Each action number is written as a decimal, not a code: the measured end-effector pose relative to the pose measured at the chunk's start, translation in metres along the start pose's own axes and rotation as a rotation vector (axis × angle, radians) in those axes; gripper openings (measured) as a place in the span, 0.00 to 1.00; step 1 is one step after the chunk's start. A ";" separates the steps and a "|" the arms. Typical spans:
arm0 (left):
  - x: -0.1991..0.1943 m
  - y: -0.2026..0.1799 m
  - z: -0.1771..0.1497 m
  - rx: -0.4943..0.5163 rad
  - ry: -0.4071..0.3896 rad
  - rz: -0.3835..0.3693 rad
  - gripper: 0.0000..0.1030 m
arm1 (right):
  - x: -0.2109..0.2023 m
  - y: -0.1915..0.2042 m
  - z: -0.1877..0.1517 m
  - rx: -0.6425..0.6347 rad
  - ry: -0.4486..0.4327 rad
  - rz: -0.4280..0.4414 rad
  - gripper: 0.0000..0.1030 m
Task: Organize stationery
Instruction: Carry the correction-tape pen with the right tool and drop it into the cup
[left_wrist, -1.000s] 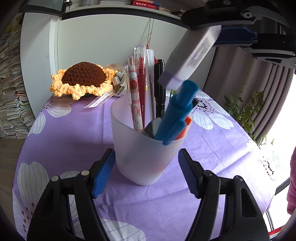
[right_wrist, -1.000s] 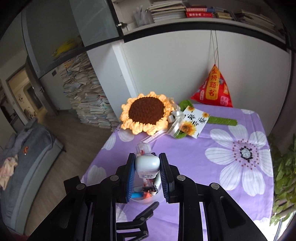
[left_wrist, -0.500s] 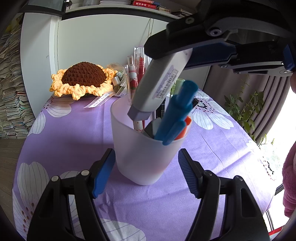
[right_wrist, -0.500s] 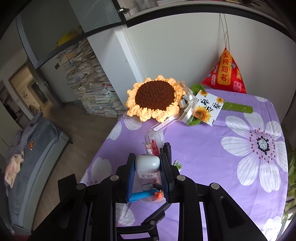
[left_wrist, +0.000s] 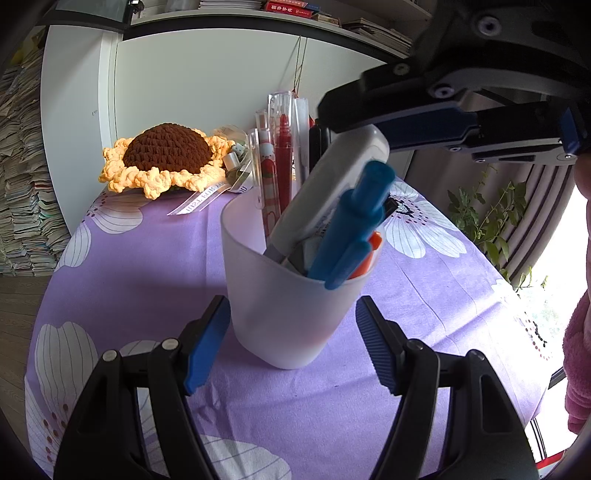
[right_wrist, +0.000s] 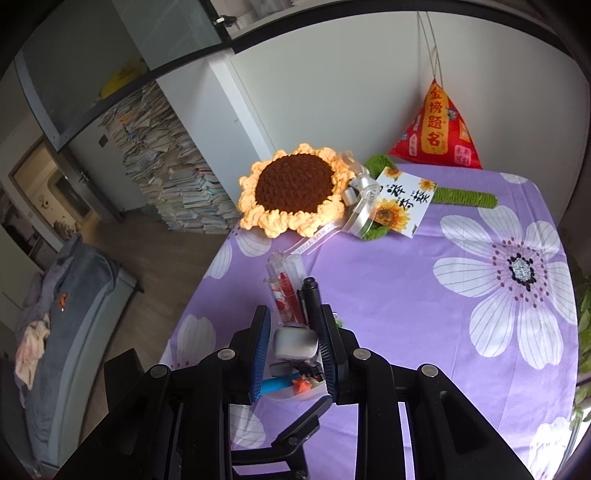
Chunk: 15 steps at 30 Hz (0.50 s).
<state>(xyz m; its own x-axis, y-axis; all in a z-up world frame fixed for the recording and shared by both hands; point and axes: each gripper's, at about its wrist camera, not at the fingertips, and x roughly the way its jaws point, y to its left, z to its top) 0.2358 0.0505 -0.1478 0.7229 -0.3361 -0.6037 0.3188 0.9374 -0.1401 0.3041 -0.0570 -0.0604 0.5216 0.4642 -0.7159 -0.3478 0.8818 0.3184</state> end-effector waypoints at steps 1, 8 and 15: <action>0.000 0.000 0.000 0.000 0.000 0.000 0.67 | -0.002 -0.001 -0.001 0.000 -0.006 0.000 0.26; 0.000 0.000 0.000 0.000 0.000 0.000 0.67 | -0.019 -0.015 -0.007 0.030 -0.050 -0.005 0.26; 0.000 0.000 0.000 0.000 0.000 0.000 0.67 | -0.034 -0.043 -0.020 0.081 -0.094 -0.050 0.33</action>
<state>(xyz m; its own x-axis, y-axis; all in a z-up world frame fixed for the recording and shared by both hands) 0.2358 0.0506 -0.1479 0.7228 -0.3365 -0.6036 0.3192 0.9373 -0.1403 0.2857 -0.1122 -0.0618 0.6088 0.4221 -0.6717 -0.2573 0.9060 0.3361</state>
